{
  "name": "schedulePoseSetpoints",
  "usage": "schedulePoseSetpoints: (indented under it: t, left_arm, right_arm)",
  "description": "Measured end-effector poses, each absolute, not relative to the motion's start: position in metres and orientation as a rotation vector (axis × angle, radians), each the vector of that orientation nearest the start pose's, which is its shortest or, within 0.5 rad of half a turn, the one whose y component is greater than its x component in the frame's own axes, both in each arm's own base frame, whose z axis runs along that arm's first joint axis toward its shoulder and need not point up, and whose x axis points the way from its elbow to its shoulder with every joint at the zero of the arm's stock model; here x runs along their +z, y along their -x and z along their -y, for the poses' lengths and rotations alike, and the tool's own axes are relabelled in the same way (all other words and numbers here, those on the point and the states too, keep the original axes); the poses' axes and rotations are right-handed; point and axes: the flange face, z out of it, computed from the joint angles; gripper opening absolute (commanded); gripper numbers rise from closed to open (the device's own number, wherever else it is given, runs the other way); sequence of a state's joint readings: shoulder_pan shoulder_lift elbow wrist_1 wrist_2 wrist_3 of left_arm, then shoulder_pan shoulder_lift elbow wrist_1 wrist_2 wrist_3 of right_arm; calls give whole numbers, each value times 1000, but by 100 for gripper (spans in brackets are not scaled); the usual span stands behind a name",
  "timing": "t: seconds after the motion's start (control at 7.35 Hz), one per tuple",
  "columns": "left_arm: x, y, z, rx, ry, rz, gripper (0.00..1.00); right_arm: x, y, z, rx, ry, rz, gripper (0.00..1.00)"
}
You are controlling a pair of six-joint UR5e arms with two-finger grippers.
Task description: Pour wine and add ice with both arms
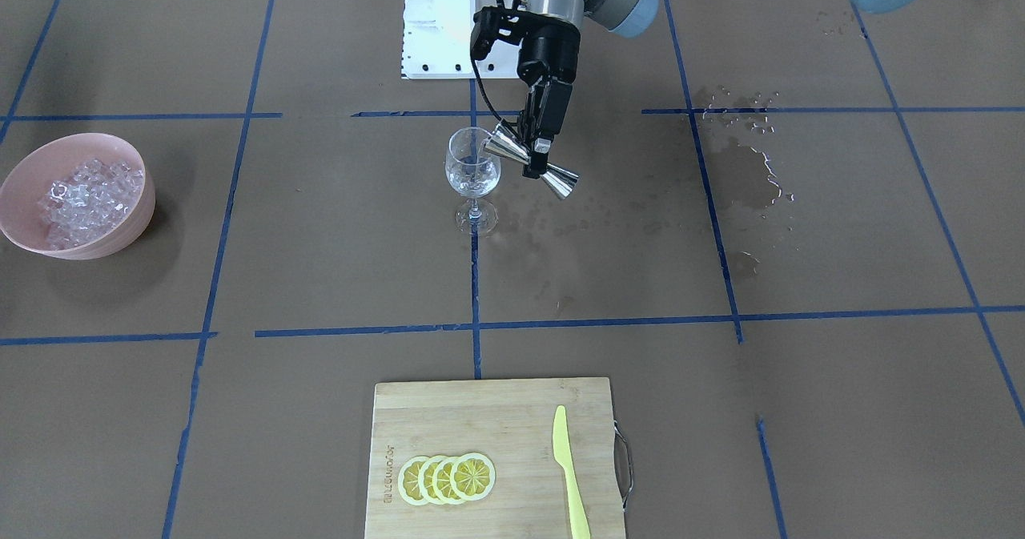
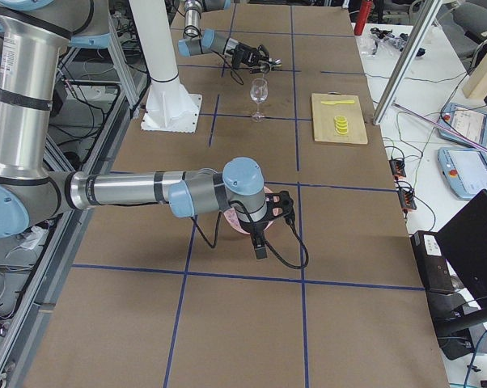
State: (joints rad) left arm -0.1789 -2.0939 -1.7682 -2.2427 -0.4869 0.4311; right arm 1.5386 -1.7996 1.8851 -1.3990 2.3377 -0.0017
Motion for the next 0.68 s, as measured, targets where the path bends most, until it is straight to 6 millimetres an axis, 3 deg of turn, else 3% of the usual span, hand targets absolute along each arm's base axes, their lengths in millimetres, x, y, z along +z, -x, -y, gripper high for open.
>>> schedulePoseSetpoints:
  t: [0.68]
  left_arm:
    - [166, -522, 310, 840, -1528, 331, 0]
  right_arm:
    - [589, -52, 411, -127, -229, 765, 100]
